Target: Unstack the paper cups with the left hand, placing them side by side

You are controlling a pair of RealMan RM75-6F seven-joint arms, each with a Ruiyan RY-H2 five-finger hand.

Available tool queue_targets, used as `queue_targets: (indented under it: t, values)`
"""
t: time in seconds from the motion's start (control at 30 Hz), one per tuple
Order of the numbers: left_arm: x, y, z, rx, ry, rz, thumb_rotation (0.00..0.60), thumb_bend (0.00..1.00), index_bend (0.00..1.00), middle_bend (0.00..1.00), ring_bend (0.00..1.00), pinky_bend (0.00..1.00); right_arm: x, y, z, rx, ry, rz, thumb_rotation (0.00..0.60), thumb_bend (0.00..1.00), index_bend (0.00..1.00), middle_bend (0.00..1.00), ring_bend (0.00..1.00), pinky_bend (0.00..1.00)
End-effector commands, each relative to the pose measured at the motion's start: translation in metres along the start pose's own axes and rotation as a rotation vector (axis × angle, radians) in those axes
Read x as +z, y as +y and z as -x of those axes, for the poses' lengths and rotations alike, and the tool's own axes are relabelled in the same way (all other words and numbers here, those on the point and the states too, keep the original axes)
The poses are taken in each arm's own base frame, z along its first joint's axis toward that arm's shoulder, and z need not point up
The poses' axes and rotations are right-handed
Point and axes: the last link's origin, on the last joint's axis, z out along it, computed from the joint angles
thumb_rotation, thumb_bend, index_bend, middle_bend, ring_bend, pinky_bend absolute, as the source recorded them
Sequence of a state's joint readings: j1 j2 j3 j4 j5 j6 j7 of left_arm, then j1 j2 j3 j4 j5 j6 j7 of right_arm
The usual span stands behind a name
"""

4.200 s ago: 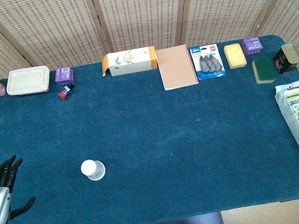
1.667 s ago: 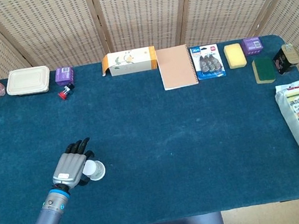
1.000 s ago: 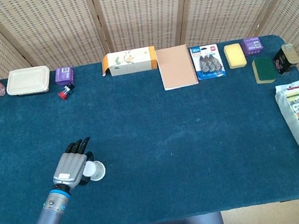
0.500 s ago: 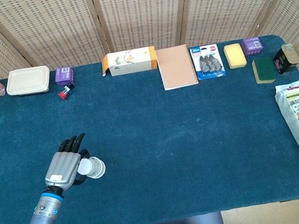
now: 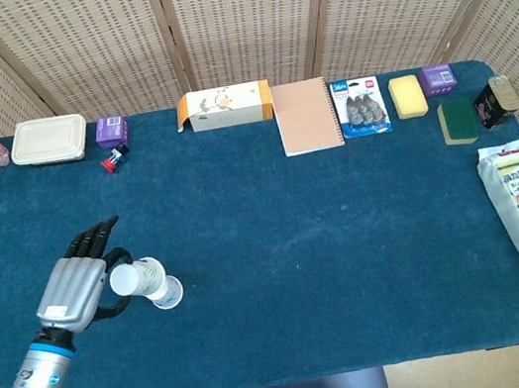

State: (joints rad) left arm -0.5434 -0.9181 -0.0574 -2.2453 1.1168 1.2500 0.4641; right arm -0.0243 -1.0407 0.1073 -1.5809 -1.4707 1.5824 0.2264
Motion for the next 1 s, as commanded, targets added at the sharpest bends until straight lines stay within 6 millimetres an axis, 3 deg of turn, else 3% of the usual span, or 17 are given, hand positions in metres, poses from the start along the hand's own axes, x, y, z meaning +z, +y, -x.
queue_targets:
  t: [0.03, 0.13, 0.4, 0.6, 1.0]
  values:
    - [-0.012, -0.013, -0.011, -0.005, 0.024, -0.023, 0.6, 0.21, 0.43, 0.0, 0.0, 0.08, -0.001, -0.001, 0.001, -0.002, -0.003, -0.004, 0.6, 0.16, 0.13, 0.02, 0.0, 0.0]
    - [-0.013, -0.026, -0.004, -0.003, -0.001, -0.048, 0.6, 0.21, 0.43, 0.0, 0.0, 0.08, -0.002, -0.004, 0.003, -0.01, -0.01, -0.013, 0.6, 0.16, 0.13, 0.02, 0.0, 0.0]
    - [0.003, -0.05, 0.042, 0.001, -0.125, -0.091, 0.6, 0.21, 0.43, 0.0, 0.0, 0.08, 0.0, -0.005, 0.007, -0.023, -0.027, -0.011, 0.6, 0.16, 0.13, 0.02, 0.0, 0.0]
    - [0.02, -0.051, 0.068, 0.003, -0.167, -0.098, 0.6, 0.21, 0.43, 0.0, 0.0, 0.08, 0.001, -0.004, 0.009, -0.022, -0.034, -0.008, 0.6, 0.16, 0.13, 0.02, 0.0, 0.0]
    - [0.04, -0.044, 0.081, 0.0, -0.2, -0.115, 0.6, 0.21, 0.43, 0.0, 0.0, 0.08, 0.002, -0.003, 0.01, -0.018, -0.044, -0.003, 0.6, 0.16, 0.13, 0.02, 0.0, 0.0]
